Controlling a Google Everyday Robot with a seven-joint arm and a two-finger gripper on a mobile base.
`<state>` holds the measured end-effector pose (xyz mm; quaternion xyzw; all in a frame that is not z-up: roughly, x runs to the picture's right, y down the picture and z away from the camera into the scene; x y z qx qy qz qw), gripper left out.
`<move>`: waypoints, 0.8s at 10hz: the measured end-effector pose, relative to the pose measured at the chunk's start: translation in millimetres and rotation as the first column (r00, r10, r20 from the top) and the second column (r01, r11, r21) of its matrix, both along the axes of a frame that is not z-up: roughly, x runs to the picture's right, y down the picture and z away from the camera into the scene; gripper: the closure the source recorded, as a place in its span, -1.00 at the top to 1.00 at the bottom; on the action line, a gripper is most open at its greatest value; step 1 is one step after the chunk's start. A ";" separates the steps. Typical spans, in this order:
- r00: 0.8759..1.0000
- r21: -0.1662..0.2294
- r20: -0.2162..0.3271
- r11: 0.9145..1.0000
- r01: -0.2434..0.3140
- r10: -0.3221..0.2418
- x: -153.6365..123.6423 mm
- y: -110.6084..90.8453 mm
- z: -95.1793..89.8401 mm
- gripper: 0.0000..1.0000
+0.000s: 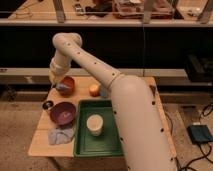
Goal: Place fork in plastic cup
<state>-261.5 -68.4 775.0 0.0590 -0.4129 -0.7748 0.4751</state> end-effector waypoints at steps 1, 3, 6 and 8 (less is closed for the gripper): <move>1.000 0.010 -0.010 1.000 -0.024 0.024 13.6 -11.4 -1.4 -1.00; 0.995 0.034 -0.051 0.995 -0.089 0.091 60.9 -32.5 4.3 -1.00; 0.974 0.079 -0.132 0.981 -0.177 0.186 134.1 -58.9 10.4 -1.00; 0.946 0.112 -0.216 0.969 -0.222 0.242 183.4 -75.2 14.6 -1.00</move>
